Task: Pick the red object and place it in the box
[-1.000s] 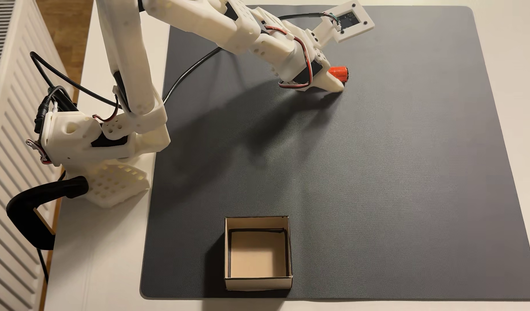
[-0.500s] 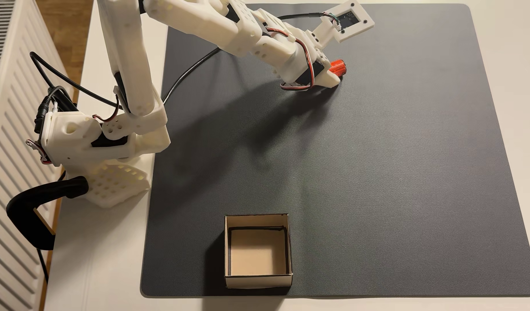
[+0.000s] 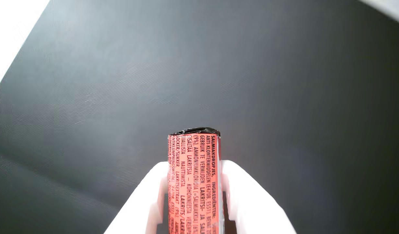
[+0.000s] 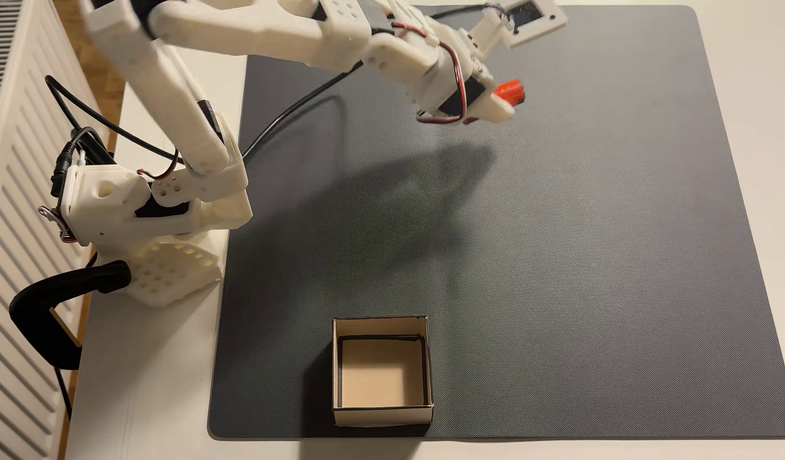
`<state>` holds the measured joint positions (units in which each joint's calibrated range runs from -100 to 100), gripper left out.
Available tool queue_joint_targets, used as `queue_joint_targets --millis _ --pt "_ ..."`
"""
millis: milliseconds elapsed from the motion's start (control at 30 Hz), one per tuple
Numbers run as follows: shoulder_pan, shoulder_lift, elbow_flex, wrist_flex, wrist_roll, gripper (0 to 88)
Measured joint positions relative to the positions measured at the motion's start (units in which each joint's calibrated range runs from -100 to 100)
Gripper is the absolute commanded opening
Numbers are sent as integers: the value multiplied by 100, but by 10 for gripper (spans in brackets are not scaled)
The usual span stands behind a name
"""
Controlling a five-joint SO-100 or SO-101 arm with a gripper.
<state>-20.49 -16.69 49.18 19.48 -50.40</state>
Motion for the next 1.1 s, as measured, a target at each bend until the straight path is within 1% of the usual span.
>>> queue_joint_targets --millis 133,300,500,633,767,900,1000,1100 --pt "497 -1190 -27 991 324 10" --pt "1433 -2820 73 1965 702 7" --pt "2769 -4640 712 2713 772 7" --pt "3445 -5778 1369 2957 772 10" --pt "3808 -6848 2144 3174 772 10" --pt "4209 -7909 2847 3722 777 11" --pt "4306 -8150 3130 4052 777 11" --pt "4432 -8193 3230 4070 777 13"
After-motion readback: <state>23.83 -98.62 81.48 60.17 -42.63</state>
